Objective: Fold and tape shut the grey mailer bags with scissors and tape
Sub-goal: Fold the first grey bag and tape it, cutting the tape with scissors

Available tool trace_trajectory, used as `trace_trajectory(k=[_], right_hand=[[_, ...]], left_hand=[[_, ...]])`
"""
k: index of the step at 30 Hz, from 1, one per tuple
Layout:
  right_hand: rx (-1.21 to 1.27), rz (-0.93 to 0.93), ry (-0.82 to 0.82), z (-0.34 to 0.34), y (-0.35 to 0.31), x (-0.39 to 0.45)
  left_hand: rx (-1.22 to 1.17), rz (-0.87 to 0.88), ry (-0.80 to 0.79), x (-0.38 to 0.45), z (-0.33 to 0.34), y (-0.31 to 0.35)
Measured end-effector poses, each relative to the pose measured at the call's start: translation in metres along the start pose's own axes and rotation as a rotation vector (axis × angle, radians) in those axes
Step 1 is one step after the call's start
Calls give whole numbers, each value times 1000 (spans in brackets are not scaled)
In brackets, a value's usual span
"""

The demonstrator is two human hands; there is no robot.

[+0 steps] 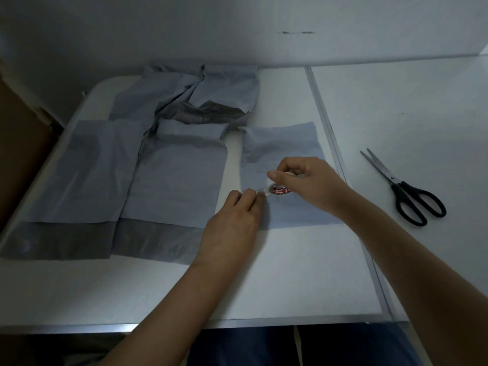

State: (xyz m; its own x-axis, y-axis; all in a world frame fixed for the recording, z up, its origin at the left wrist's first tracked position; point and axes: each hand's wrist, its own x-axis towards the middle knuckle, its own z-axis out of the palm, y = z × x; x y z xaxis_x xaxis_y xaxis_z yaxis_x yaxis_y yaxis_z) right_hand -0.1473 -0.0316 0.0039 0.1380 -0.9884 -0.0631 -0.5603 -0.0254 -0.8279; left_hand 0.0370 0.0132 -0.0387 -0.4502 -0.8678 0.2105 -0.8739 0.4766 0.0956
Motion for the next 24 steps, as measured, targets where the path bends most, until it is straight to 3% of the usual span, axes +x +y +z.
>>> trace_trajectory(k=[19, 24], right_hand=[[-300, -55, -77, -22, -2, 5], [-253, 6, -143, -29, -2, 8]], left_hand=[[30, 11, 20, 0, 1, -2], [57, 49, 38, 3, 0, -4]])
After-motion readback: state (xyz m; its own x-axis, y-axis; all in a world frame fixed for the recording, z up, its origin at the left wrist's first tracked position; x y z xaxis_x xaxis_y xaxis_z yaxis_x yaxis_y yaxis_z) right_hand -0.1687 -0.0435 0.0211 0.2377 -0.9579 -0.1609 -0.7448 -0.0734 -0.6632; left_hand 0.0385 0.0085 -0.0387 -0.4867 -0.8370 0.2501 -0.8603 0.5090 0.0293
